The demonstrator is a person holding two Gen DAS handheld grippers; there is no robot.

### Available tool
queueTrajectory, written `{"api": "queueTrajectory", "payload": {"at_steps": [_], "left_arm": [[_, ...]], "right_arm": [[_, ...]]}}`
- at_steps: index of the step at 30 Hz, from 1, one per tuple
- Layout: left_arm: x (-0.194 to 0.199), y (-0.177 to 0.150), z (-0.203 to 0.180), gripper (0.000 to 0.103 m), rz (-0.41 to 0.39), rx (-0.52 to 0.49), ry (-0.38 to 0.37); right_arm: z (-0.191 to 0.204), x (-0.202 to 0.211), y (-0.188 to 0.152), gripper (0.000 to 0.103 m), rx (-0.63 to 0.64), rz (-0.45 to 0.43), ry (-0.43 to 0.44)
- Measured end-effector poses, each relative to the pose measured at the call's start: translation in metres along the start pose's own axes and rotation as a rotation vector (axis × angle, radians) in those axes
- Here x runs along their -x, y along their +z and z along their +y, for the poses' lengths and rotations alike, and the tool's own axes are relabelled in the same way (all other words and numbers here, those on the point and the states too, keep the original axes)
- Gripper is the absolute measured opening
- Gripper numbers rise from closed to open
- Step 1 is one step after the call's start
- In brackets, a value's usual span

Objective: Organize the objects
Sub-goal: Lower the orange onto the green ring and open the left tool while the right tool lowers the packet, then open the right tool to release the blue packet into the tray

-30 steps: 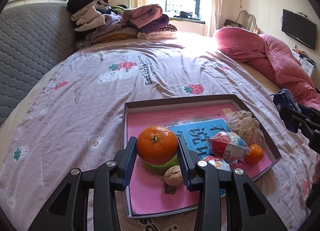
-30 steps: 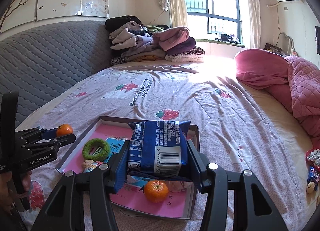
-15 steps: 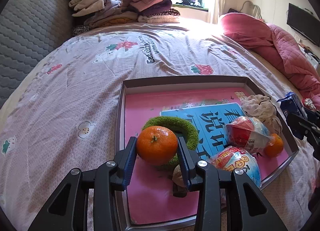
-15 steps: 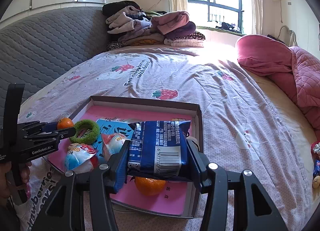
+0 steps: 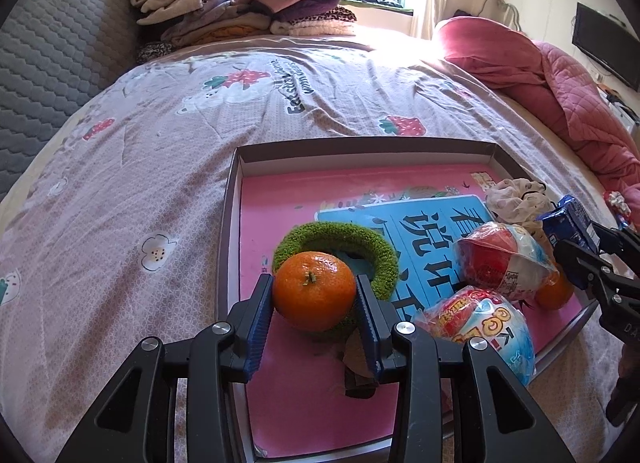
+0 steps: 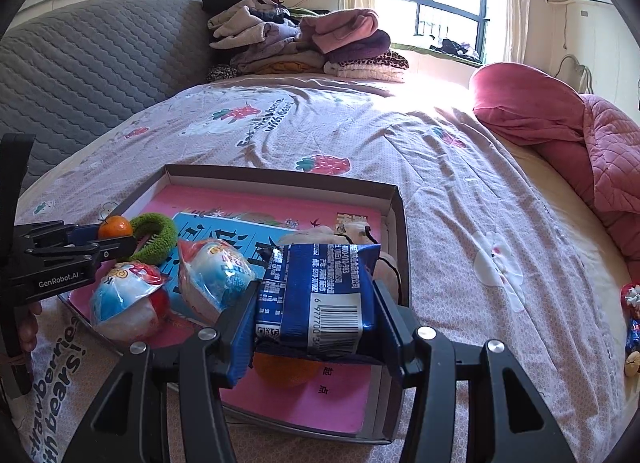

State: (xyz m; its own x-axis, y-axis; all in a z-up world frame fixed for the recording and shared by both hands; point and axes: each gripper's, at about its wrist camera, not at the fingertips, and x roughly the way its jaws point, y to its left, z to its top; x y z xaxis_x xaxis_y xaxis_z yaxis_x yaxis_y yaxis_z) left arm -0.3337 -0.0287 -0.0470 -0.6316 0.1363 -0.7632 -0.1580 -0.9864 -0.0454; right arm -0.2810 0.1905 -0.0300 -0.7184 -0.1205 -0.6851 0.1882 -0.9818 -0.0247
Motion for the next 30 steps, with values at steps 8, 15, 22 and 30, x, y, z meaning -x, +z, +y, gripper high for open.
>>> {"api": "queueTrajectory", "payload": {"at_steps": [8,15,22,30], "left_arm": [[0.002,0.000,-0.003,0.046,0.005,-0.007,0.004],[0.007,-0.002,-0.007,0.050,0.005,-0.012,0.019],[0.010,-0.001,-0.008,0.056,0.003,-0.010,0.024],[0.022,-0.001,-0.008,0.057,-0.013,-0.008,0.021]], "right_arm": [[0.001,-0.001,0.001,0.055,-0.005,-0.007,0.003],[-0.001,-0.002,0.002,0.055,-0.018,0.010,0.008],[-0.002,-0.002,0.003,0.055,-0.022,0.014,-0.002],[-0.003,0.001,0.004,0.055,-0.023,0.016,-0.005]]}}
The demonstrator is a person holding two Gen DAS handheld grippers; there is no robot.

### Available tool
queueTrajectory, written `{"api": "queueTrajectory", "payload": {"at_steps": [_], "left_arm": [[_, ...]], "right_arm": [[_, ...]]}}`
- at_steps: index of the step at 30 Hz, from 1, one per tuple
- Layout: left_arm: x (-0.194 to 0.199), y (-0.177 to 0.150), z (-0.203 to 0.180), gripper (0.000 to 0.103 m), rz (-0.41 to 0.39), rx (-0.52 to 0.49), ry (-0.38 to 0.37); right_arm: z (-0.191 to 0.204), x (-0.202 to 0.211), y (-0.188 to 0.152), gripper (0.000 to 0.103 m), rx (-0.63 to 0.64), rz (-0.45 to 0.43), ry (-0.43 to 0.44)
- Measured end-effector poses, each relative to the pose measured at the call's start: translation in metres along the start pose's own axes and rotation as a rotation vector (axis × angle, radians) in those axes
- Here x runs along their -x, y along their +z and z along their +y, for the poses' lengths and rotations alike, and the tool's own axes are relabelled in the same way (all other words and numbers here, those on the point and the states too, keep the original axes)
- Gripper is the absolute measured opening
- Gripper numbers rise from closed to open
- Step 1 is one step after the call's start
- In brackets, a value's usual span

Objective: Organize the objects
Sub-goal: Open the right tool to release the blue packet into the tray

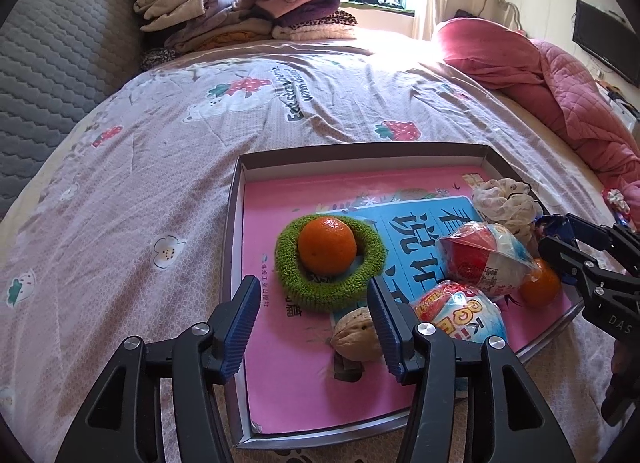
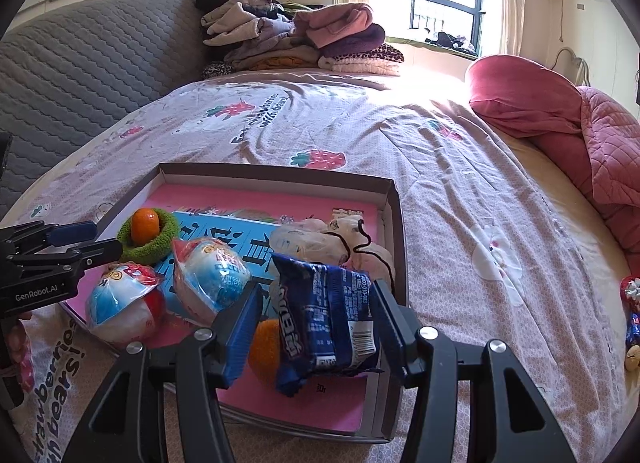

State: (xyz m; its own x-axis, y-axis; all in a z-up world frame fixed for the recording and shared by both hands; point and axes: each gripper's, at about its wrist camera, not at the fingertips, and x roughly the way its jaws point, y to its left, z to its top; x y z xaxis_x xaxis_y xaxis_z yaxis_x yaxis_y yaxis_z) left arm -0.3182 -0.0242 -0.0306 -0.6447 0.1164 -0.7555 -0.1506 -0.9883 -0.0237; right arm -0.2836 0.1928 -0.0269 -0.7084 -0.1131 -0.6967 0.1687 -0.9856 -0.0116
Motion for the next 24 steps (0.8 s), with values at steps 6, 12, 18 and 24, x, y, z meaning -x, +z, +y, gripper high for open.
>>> {"api": "queueTrajectory", "payload": {"at_steps": [6,12,18,24], "left_arm": [[0.010,0.001,-0.003,0.063,-0.017,0.000,-0.006],[0.021,0.002,-0.006,0.065,-0.034,-0.003,-0.010],[0.030,0.004,-0.007,0.068,-0.050,0.008,-0.015],[0.042,0.004,-0.007,0.071,-0.068,0.011,-0.007]], "right_arm": [[-0.003,0.006,0.003,0.055,-0.012,-0.013,0.007],[-0.002,0.015,0.008,0.055,-0.017,-0.036,0.017],[0.004,0.022,0.010,0.055,-0.019,-0.050,0.029],[0.009,0.035,0.013,0.056,-0.017,-0.079,0.047]]}}
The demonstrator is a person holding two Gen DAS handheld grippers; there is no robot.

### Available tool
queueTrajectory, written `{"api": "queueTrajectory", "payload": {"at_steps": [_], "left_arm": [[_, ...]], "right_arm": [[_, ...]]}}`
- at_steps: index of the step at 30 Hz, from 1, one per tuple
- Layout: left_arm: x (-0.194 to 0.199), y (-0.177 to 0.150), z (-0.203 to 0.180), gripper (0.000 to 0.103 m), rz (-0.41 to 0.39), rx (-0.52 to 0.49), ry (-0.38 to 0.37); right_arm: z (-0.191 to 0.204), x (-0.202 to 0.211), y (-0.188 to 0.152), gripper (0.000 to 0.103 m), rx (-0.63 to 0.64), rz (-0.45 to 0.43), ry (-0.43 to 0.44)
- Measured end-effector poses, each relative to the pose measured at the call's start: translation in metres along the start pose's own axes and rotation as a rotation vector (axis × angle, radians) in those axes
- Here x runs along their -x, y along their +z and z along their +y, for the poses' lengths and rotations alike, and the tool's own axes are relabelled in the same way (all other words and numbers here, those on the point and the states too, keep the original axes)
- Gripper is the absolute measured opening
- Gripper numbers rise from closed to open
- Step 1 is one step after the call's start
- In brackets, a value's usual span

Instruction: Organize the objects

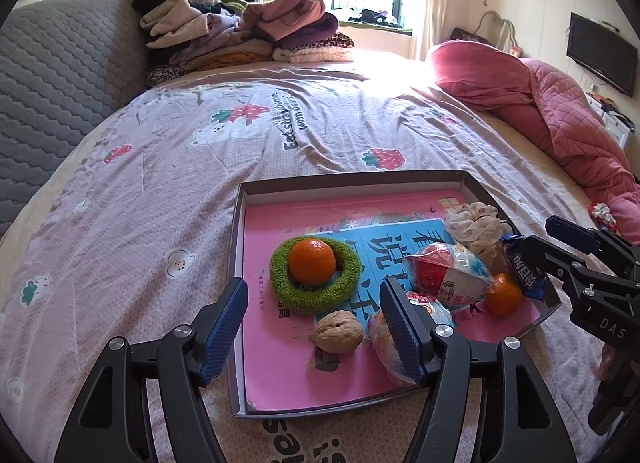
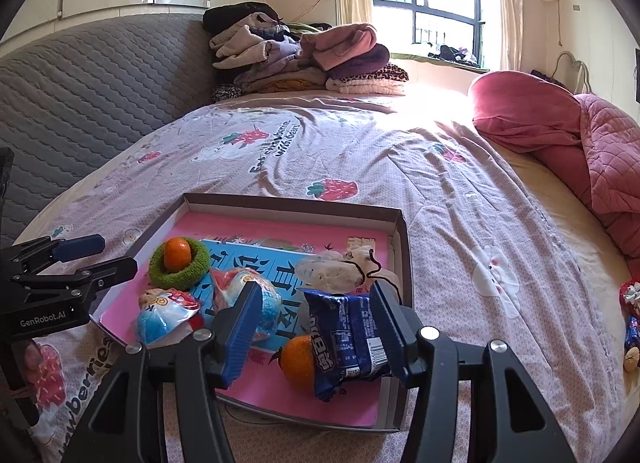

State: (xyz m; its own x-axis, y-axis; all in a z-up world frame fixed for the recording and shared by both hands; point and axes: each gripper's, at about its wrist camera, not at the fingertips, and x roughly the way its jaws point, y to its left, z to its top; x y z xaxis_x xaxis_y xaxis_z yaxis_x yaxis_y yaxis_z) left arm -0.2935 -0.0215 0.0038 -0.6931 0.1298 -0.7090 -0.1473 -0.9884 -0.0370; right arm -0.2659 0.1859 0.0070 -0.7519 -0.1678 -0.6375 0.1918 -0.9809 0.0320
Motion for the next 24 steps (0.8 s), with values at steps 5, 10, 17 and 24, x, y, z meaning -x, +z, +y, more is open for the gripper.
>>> {"api": "queueTrajectory", "payload": {"at_steps": [5,10,17,24], "left_arm": [[0.011,-0.001,-0.001,0.074,-0.011,0.001,0.012],[0.023,-0.002,-0.002,0.075,-0.019,0.003,0.019],[0.043,-0.003,-0.005,0.076,-0.048,0.011,0.018],[0.062,-0.005,-0.011,0.077,-0.081,0.002,0.036]], "right_arm": [[0.006,0.011,0.003,0.059,0.001,-0.018,0.018],[0.010,0.020,0.005,0.060,0.000,-0.039,0.026],[0.016,0.037,0.009,0.062,-0.003,-0.070,0.032],[0.020,0.052,0.008,0.063,-0.004,-0.086,0.042]]}}
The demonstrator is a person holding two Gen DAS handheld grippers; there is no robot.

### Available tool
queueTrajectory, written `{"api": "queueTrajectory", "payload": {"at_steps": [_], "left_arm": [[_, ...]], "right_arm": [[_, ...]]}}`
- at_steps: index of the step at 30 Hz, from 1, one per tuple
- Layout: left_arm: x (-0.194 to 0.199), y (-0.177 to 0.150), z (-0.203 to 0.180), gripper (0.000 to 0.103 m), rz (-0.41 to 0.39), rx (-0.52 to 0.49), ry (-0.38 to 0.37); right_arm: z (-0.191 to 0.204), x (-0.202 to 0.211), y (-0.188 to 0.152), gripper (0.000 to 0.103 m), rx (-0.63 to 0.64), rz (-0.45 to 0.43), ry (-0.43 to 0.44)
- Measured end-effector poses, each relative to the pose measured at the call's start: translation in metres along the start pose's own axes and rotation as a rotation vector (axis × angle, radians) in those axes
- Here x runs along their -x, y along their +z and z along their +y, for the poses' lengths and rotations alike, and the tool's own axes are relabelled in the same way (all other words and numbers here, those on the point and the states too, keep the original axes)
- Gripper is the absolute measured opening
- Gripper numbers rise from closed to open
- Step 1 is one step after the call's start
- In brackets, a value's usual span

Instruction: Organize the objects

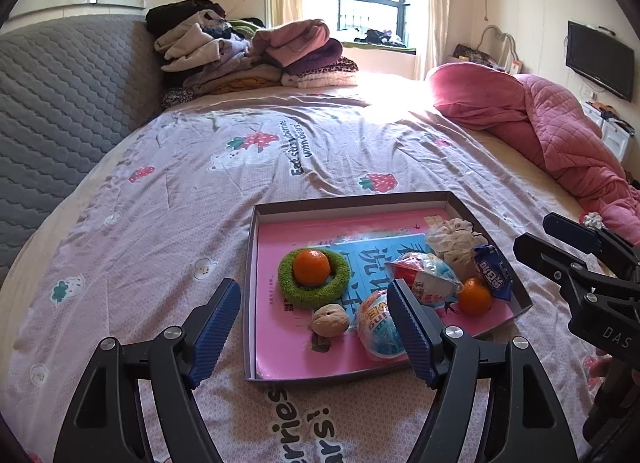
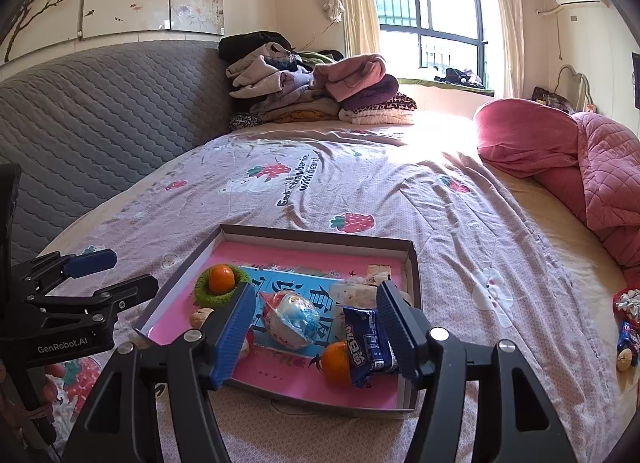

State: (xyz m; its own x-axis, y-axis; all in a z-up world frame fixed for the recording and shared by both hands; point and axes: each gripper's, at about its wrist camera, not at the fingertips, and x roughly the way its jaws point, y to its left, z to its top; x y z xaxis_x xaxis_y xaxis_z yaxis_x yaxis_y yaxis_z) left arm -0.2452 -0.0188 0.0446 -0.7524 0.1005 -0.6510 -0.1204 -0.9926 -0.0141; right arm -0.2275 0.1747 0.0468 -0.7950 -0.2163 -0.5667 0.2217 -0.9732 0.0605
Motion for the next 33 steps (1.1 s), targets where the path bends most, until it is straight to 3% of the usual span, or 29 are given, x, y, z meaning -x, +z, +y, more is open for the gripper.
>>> {"api": "queueTrajectory", "payload": {"at_steps": [5,21,33], "left_arm": [[0.013,-0.003,0.000,0.077,-0.024,0.001,0.036],[0.041,-0.026,-0.004,0.078,-0.040,0.040,0.043],[0.057,-0.040,-0.004,0.078,-0.058,0.052,0.047]], "right_arm": [[0.001,0.010,0.002,0.063,-0.002,-0.021,0.008],[-0.005,0.042,-0.004,0.065,-0.058,-0.052,0.015],[0.003,0.066,-0.023,0.065,-0.029,-0.085,-0.003]]}}
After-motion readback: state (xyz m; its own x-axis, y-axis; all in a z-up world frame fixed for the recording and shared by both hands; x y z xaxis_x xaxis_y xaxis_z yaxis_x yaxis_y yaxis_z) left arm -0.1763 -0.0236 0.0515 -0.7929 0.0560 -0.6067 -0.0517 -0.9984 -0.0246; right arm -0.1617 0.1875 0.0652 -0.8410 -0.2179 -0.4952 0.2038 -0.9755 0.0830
